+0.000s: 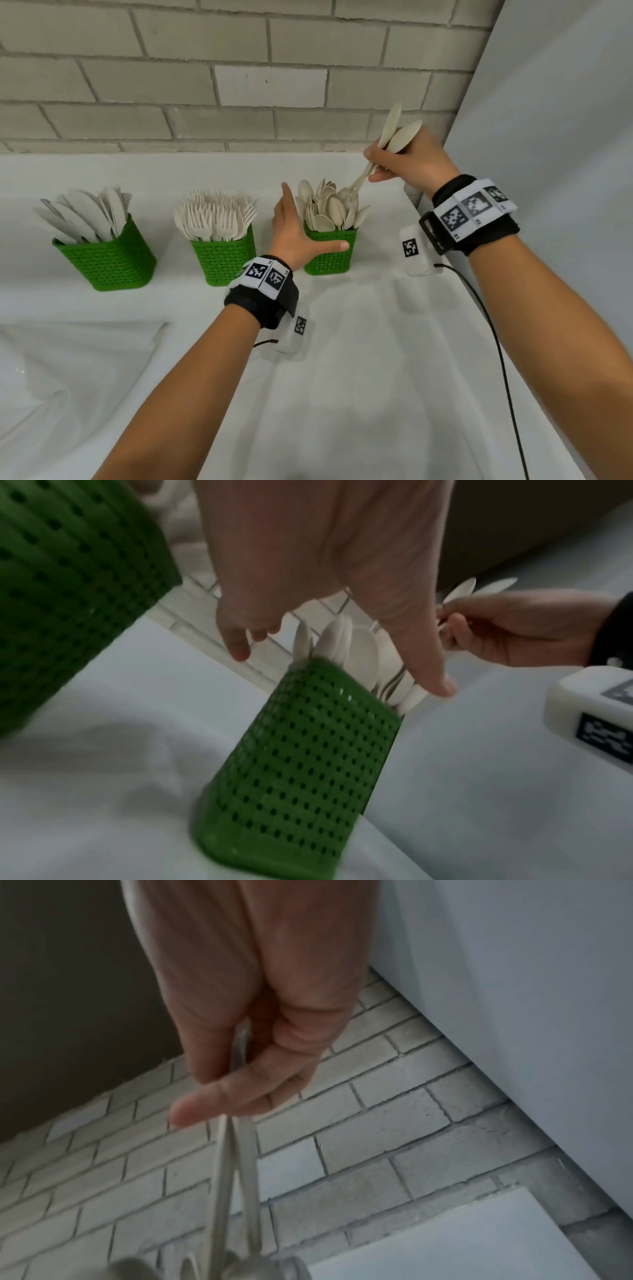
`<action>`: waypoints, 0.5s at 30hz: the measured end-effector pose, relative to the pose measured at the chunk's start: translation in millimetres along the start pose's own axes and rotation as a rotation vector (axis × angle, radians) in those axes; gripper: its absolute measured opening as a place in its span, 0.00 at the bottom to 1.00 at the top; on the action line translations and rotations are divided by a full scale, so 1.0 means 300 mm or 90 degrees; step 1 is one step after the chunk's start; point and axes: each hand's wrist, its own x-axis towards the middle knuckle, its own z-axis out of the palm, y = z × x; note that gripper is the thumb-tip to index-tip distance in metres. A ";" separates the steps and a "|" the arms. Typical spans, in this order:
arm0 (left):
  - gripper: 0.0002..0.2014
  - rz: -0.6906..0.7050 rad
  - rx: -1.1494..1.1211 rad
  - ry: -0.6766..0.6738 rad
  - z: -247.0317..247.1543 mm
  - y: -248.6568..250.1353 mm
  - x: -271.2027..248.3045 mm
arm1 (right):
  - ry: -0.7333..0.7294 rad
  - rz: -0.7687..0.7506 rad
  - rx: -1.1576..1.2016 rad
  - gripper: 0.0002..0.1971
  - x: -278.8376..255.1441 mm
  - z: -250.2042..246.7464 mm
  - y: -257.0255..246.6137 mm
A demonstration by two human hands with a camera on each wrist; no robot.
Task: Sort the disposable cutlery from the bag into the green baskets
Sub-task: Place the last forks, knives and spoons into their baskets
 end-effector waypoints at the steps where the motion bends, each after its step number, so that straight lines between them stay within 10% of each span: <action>1: 0.69 -0.018 -0.021 -0.018 0.017 -0.013 0.013 | -0.015 -0.003 -0.021 0.07 -0.001 0.010 0.006; 15: 0.39 -0.005 -0.142 -0.038 0.065 -0.076 0.110 | -0.169 0.017 -0.160 0.06 0.082 0.103 0.062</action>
